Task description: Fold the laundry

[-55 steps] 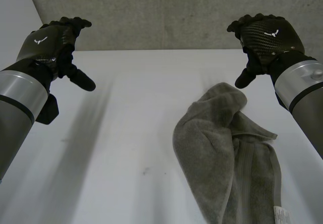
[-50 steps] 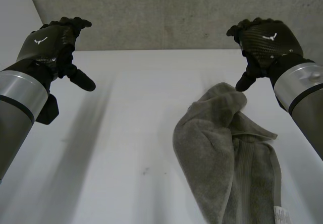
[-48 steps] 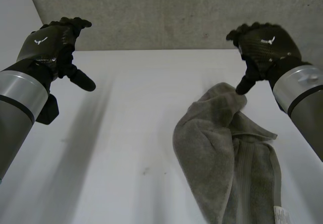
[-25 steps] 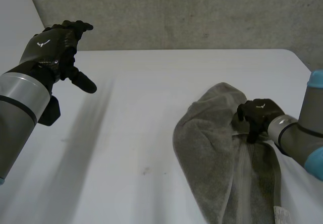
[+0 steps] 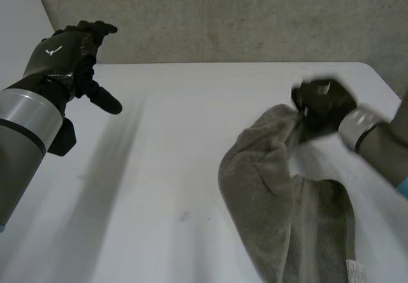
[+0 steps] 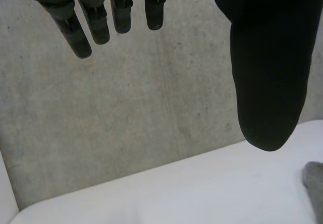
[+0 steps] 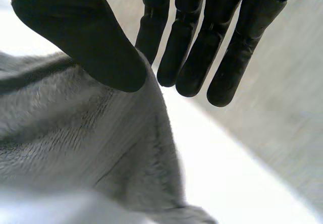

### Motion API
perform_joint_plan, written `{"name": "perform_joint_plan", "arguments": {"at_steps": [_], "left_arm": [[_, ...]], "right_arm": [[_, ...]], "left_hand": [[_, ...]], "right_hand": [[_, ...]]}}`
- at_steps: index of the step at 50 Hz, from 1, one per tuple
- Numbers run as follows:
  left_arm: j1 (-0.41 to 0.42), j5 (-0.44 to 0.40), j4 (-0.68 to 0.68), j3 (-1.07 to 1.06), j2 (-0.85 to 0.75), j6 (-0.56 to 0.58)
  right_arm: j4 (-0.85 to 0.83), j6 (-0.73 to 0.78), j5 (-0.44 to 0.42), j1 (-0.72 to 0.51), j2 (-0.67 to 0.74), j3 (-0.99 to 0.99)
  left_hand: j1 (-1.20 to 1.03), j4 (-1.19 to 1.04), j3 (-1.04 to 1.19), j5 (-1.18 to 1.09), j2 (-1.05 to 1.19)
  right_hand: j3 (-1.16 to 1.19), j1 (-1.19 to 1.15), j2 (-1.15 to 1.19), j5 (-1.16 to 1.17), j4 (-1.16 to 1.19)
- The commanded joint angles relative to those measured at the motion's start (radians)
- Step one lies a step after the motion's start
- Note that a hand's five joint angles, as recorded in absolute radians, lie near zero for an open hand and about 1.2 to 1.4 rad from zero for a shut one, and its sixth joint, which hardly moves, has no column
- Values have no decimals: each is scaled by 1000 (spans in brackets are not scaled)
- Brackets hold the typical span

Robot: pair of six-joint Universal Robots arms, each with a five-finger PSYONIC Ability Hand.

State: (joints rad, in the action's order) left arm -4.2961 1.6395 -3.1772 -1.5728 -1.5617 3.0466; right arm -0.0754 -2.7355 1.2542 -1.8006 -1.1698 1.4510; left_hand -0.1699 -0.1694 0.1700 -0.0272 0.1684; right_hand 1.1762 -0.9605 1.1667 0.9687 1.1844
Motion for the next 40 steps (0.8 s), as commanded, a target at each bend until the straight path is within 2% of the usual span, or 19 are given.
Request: {"name": "perform_joint_plan", "arguments": {"at_steps": [1,3,7,9,11,12,14,15,18,22,28,30,33,35,40], "left_arm": [[-4,-10,-89,16,-20,1],[-7,-26,-144,48,-61,1],[-7,-61,-136,101,-159,-3],[-4,-84,-101,116,-204,-9],[9,-130,15,128,-274,-32],[9,-130,16,128,-274,-32],[36,-184,120,122,-290,-113],[36,-184,120,122,-290,-114],[71,-208,158,116,-297,-222],[127,-207,161,100,-302,-334],[164,-202,163,102,-348,-413],[203,-201,164,115,-406,-480],[223,-201,165,128,-443,-514],[265,-195,161,166,-523,-560],[327,-144,163,269,-661,-580]], "right_arm": [[65,-85,-19,-39,-277,-121],[101,-96,-48,-71,-326,-130],[121,-93,-50,-104,-366,-135],[121,-93,-48,-112,-381,-135],[117,-93,-45,-111,-386,-139],[117,-93,-45,-111,-386,-139],[115,-92,-45,-106,-373,-159],[115,-92,-45,-106,-373,-159],[117,-84,-42,-106,-326,-190],[123,-37,-7,-115,-245,-231],[121,-12,37,-120,-231,-236],[120,-9,53,-126,-229,-238],[120,-10,59,-131,-231,-235],[120,-10,60,-135,-232,-224],[121,-18,59,-138,-244,-202]], "left_hand": [[-26,-27,26,6,27],[-35,-35,35,-3,36],[-70,-70,70,-38,71],[-79,-79,79,-47,80],[-82,-82,82,-50,83],[-82,-82,82,-50,83],[-88,-88,87,-56,89],[-88,-88,88,-56,89],[-96,-97,96,-65,98],[-105,-106,105,-73,107],[-108,-109,108,-76,110],[-114,-115,114,-82,116],[-114,-115,114,-82,116],[-120,-120,120,-88,121],[-126,-126,126,-94,127]], "right_hand": [[220,-436,230,253,212],[220,-436,230,253,212],[220,-436,230,253,212],[220,-436,230,253,212],[220,-436,230,253,212],[220,-436,230,253,212],[220,-436,230,253,212],[220,-436,230,253,212],[220,-436,230,253,212],[220,-436,230,253,212],[220,-436,230,253,212],[220,-436,230,253,212],[220,-436,230,253,212],[220,-436,230,253,212],[220,-436,230,253,212]]}}
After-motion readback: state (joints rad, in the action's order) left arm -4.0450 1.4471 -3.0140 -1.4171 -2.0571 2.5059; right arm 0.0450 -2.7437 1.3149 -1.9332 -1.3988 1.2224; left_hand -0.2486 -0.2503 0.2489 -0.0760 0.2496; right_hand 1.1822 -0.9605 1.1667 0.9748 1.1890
